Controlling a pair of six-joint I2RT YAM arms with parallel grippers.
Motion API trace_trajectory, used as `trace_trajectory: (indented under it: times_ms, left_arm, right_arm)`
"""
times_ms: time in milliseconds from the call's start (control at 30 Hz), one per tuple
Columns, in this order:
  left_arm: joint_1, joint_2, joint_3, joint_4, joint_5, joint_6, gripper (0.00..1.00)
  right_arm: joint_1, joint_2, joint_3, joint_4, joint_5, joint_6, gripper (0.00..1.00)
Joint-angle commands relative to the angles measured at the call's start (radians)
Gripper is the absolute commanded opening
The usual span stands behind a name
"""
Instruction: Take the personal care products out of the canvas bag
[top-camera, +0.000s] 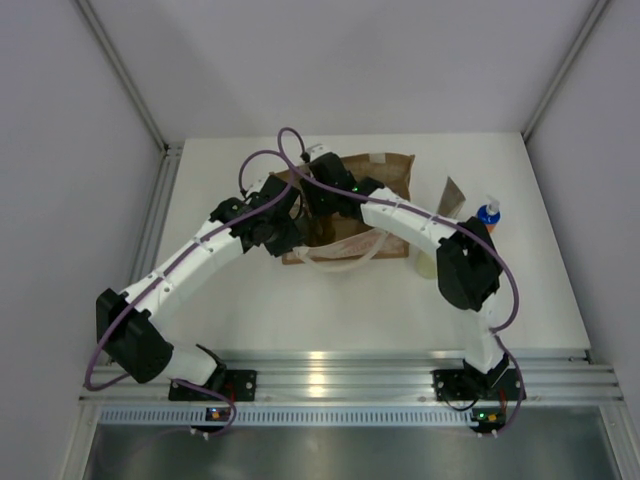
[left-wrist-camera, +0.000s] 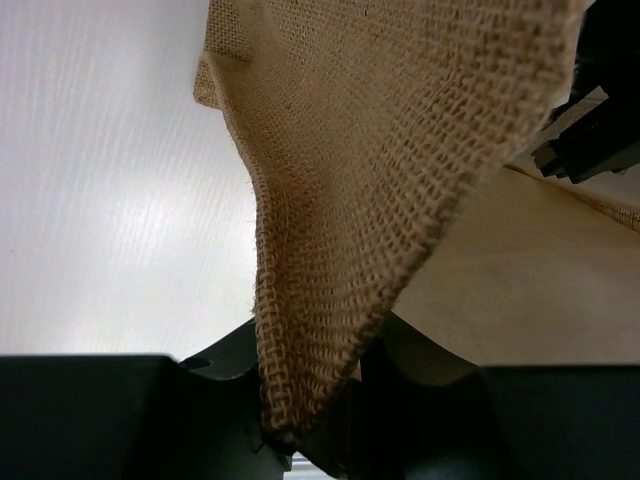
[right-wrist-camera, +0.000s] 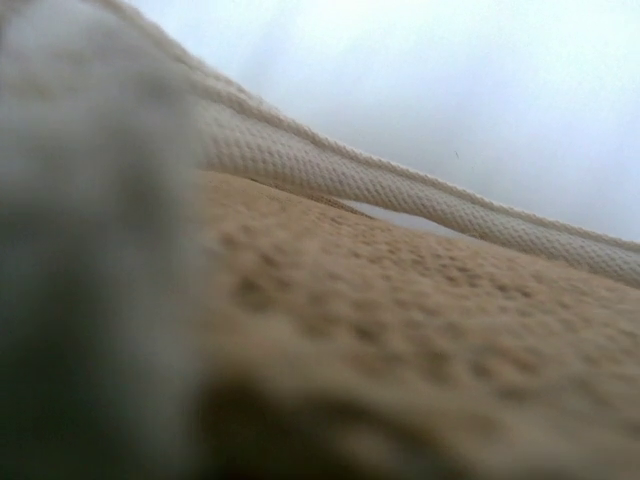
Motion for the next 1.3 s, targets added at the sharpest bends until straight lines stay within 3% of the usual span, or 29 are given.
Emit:
trace_trajectory:
  times_ms: [0,433,1000,1267]
  left_arm:
    - [0.003,-0.028,0.041,-0.010,-0.007,0.009,0.32]
    - [0.005,-0.024,0.042,-0.009,-0.004,0.003,0.32]
    - [0.005,-0.030,0.033,-0.009,-0.002,0.001,0.32]
    - [0.005,-0.025,0.037,-0.009,0.007,0.003,0.32]
  right_arm:
    - [-0.006,-0.102,0.002,-0.001,0.066,-0.034,0.00]
    - [-0.070,-0.336,0.071,-0.079,0.083,-0.085,0.00]
    - [-0.127,-0.617,0.229,-0.372,0.069,-0.091,0.00]
    - [-0.176,-0.744,0.228,-0.463,0.184,-0.096,0.00]
